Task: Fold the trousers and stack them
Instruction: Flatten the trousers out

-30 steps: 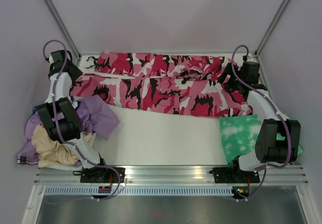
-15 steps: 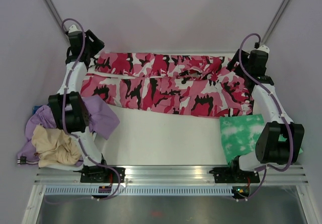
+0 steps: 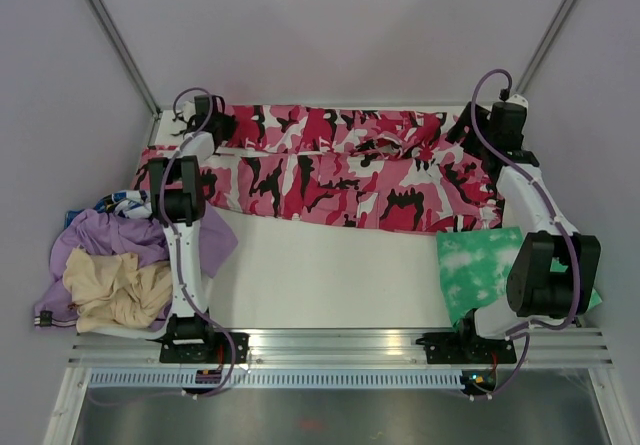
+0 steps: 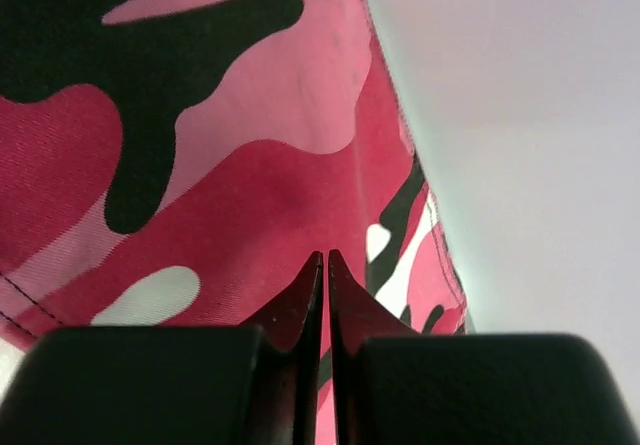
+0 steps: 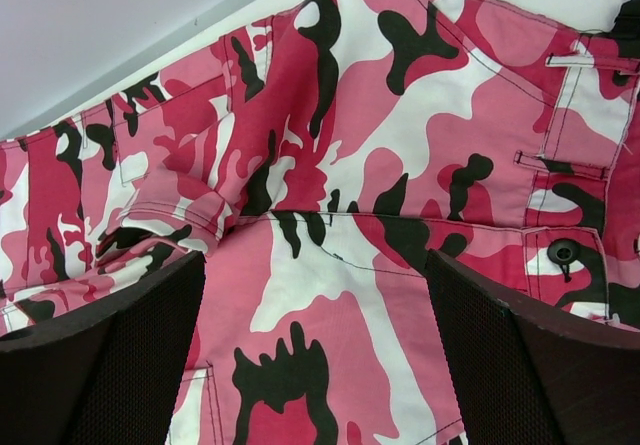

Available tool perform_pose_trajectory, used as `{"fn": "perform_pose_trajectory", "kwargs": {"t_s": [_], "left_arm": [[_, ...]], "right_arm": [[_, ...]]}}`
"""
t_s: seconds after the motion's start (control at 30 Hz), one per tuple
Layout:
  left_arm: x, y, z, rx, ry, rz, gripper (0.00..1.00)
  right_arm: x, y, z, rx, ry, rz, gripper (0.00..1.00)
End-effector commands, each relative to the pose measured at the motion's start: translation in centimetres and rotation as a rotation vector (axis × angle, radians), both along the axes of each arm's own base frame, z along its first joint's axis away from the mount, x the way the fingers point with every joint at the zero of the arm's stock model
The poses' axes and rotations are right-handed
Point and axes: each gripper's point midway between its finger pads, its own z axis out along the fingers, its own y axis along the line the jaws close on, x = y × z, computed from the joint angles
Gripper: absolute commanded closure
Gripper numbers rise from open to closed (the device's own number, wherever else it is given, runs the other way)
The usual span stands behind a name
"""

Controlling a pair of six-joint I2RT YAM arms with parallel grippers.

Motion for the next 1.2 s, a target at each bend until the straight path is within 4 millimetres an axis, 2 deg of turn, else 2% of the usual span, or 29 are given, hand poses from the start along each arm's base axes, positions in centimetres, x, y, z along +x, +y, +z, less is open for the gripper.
{"fn": "perform_pose_trajectory", "kwargs": {"t_s": [0.0, 0.1, 0.13, 0.23, 0.27, 0.33, 0.37, 0.47, 0.67, 0.8, 0.93, 1.0, 1.07, 1.17], "left_arm": [[0.4, 2.5, 1.6, 0.015, 0.035, 0.187, 0.92], [-0.3, 3.4, -0.9, 0.114, 0.173, 0.192, 0.94], [-0.3, 3.8, -0.9, 0.126, 0.174, 0.204, 0.94], [-2.2, 5.1, -2.1, 0.176, 0.26, 0.243, 0.98], [-3.4, 6.2, -2.5, 0.203, 0.308, 0.277, 0.98], [-4.1, 7.3, -2.6, 0.218, 0.335, 0.302, 0.98], [-4.5, 8.0, -2.7, 0.207, 0.349, 0.308, 0.98], [-4.4, 8.5, -3.0, 0.16, 0.353, 0.274, 0.98], [-6.7, 10.3, -4.9, 0.147, 0.461, 0.297, 0.98], [-8.4, 13.0, -5.3, 0.124, 0.5, 0.351, 0.98], [-8.4, 14.8, -4.8, 0.142, 0.494, 0.378, 0.98], [-9.0, 15.4, -5.3, 0.137, 0.52, 0.394, 0.98], [-8.5, 15.7, -5.5, 0.13, 0.499, 0.364, 0.98], [-6.9, 15.2, -5.1, 0.131, 0.434, 0.255, 0.89]], "right_arm": [[0.6, 0.3, -0.9, 0.024, 0.001, 0.007, 0.03], [0.5, 0.4, -1.4, 0.035, 0.003, 0.002, 0.03], [0.5, 0.5, -1.6, 0.038, 0.003, 0.001, 0.03], [0.2, 0.5, -2.1, 0.05, 0.003, -0.006, 0.03], [0.2, 0.5, -2.3, 0.051, 0.005, -0.008, 0.03], [0.2, 0.5, -2.8, 0.053, 0.012, -0.011, 0.03], [0.2, 0.5, -3.0, 0.053, 0.017, -0.011, 0.02], [0.2, 0.5, -3.4, 0.055, 0.024, -0.01, 0.02], [0.3, 0.5, -3.6, 0.067, 0.02, -0.017, 0.02], [0.2, 0.5, -3.7, 0.066, 0.025, -0.017, 0.02], [-0.1, 0.5, -3.8, 0.062, 0.033, -0.02, 0.02], [-0.2, 0.4, -3.7, 0.063, 0.031, -0.026, 0.02], [-0.4, 0.4, -3.7, 0.062, 0.031, -0.028, 0.02], [-0.5, 0.4, -3.7, 0.061, 0.036, -0.026, 0.02]]}}
